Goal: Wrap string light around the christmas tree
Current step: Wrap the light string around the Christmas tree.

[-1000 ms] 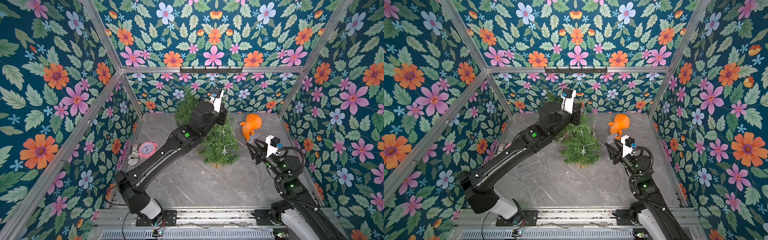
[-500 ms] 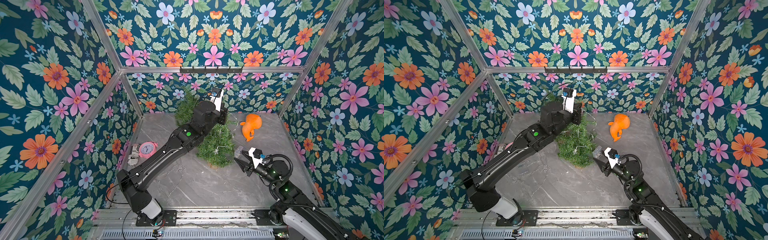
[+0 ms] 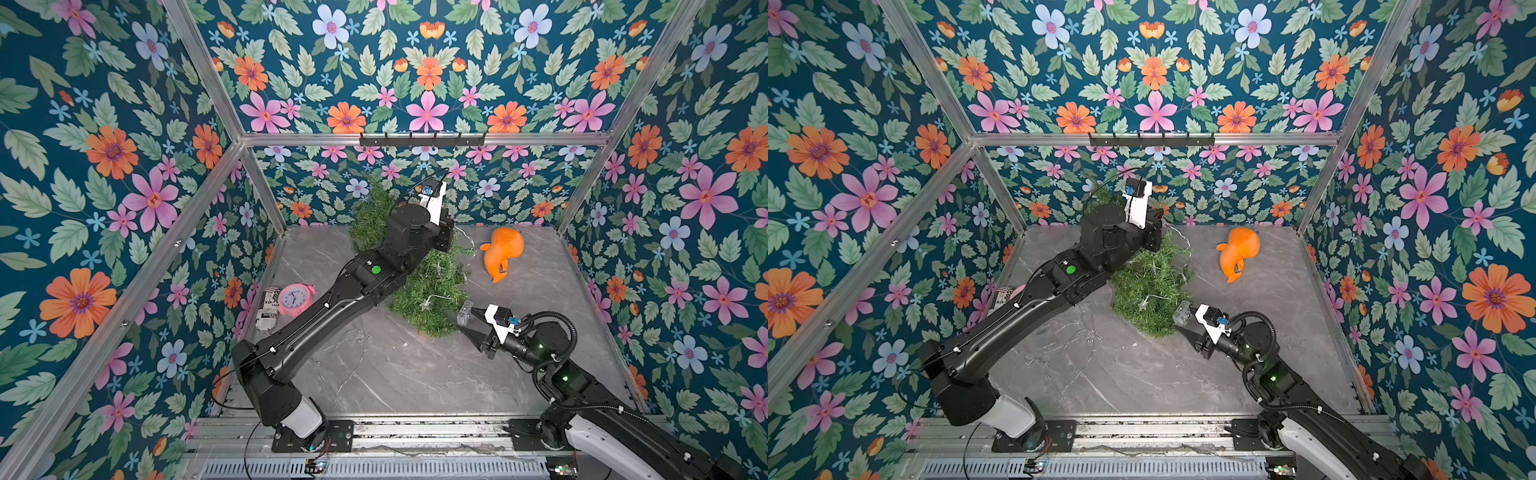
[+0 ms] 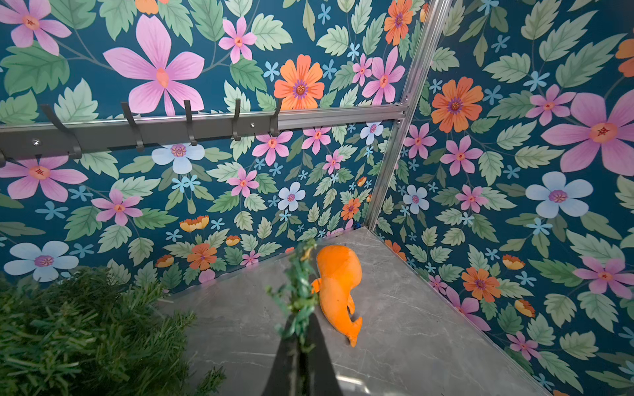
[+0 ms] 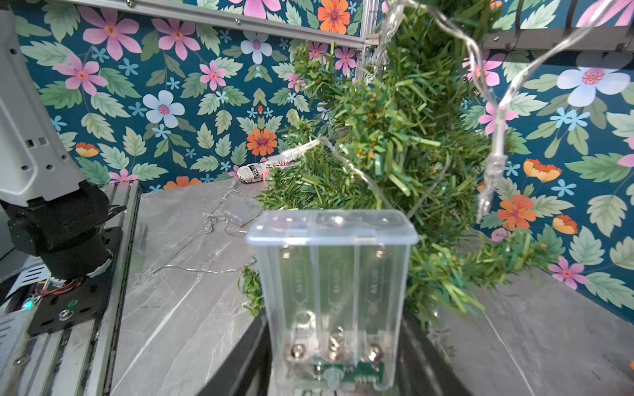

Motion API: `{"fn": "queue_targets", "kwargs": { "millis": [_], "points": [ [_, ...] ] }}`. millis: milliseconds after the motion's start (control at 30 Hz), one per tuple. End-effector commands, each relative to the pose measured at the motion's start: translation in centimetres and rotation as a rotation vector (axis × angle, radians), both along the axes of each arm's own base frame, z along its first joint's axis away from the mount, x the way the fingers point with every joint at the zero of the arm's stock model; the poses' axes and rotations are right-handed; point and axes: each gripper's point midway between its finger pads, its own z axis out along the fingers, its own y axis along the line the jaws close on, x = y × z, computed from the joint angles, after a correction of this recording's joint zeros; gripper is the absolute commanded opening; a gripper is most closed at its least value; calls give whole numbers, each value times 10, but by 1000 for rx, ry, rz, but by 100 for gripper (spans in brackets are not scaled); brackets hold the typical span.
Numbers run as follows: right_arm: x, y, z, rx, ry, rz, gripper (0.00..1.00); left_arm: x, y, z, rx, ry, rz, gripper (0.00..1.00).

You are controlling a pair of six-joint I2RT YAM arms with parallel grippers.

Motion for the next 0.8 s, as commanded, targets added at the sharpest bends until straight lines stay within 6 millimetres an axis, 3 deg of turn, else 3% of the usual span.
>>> {"fn": "queue_targets", "kwargs": {
  "millis": [0, 433, 767],
  "points": [
    [-2, 5, 1, -14, -40, 23, 33, 0, 4, 0, 0, -1, 12, 0],
    [-9, 1, -19, -6, 10, 11, 80, -2, 7, 1, -6, -8, 15, 0],
    [-11, -4, -32, -19, 41, -8, 83, -3, 8, 1, -8, -10, 15, 0]
  ]
}}
